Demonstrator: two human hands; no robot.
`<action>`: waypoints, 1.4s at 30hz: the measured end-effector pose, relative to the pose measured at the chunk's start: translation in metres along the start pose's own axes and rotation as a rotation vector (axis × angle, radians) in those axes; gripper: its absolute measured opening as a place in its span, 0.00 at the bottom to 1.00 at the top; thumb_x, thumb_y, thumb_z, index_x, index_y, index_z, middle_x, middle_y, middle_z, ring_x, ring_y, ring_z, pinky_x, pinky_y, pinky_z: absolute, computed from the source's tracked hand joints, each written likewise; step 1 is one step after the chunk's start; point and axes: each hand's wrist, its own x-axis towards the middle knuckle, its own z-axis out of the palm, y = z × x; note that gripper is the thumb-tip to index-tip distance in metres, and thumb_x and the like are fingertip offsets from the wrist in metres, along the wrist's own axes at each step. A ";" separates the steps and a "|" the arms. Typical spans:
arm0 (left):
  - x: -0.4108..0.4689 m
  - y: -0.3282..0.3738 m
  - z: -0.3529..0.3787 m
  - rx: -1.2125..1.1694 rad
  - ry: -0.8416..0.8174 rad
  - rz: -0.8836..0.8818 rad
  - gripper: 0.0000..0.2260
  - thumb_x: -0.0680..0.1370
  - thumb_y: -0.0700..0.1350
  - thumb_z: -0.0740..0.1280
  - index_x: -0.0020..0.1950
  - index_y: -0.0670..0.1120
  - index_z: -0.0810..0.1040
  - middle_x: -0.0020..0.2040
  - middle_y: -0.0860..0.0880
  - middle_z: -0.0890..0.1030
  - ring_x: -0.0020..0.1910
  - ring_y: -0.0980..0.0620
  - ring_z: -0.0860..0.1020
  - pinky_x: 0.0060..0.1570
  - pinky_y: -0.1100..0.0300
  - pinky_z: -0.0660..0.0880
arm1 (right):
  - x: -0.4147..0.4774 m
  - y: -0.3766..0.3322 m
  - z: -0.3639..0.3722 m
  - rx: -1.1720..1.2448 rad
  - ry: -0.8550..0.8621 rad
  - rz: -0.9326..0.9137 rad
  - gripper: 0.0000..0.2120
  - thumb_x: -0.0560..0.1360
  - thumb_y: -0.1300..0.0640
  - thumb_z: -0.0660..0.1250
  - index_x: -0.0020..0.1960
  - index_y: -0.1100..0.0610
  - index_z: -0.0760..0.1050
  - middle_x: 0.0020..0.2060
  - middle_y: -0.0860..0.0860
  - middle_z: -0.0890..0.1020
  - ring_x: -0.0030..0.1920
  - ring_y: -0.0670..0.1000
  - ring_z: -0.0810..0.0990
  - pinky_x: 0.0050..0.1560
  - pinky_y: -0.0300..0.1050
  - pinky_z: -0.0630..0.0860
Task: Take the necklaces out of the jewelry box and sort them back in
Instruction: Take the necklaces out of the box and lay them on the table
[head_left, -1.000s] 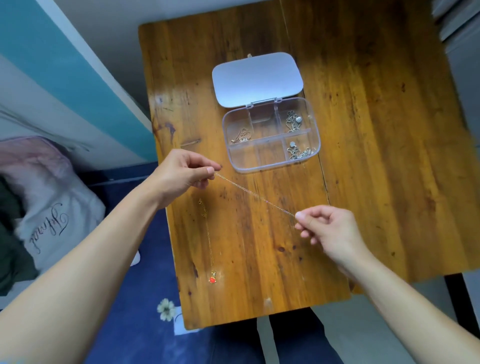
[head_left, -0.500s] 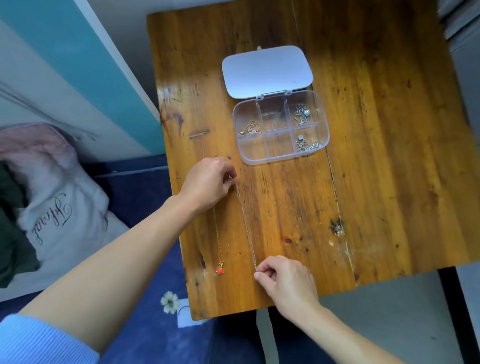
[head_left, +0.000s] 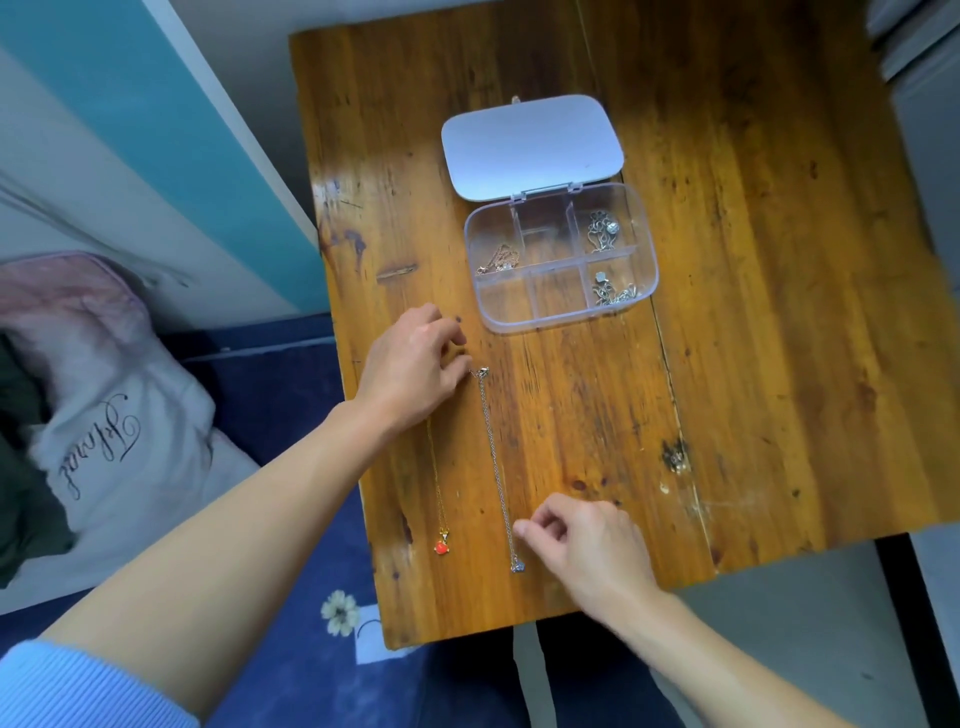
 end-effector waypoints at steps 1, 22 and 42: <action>0.001 -0.002 -0.001 -0.003 0.057 -0.021 0.11 0.77 0.51 0.67 0.53 0.46 0.79 0.48 0.49 0.75 0.48 0.51 0.74 0.43 0.57 0.72 | 0.008 0.001 -0.012 0.009 0.044 -0.010 0.14 0.74 0.40 0.66 0.41 0.50 0.80 0.29 0.43 0.80 0.33 0.46 0.79 0.36 0.46 0.78; 0.024 0.010 0.024 0.137 0.102 -0.233 0.26 0.81 0.61 0.44 0.71 0.51 0.67 0.78 0.43 0.56 0.78 0.43 0.49 0.74 0.43 0.47 | 0.231 -0.111 -0.128 -0.619 0.214 -0.125 0.21 0.67 0.44 0.73 0.55 0.55 0.76 0.52 0.56 0.82 0.53 0.59 0.80 0.41 0.47 0.65; 0.023 0.011 0.025 0.146 0.067 -0.234 0.29 0.79 0.64 0.41 0.75 0.52 0.61 0.79 0.43 0.51 0.78 0.43 0.45 0.75 0.42 0.44 | 0.229 -0.096 -0.128 -0.452 0.210 -0.090 0.17 0.67 0.43 0.73 0.45 0.55 0.78 0.42 0.53 0.82 0.43 0.57 0.80 0.40 0.48 0.72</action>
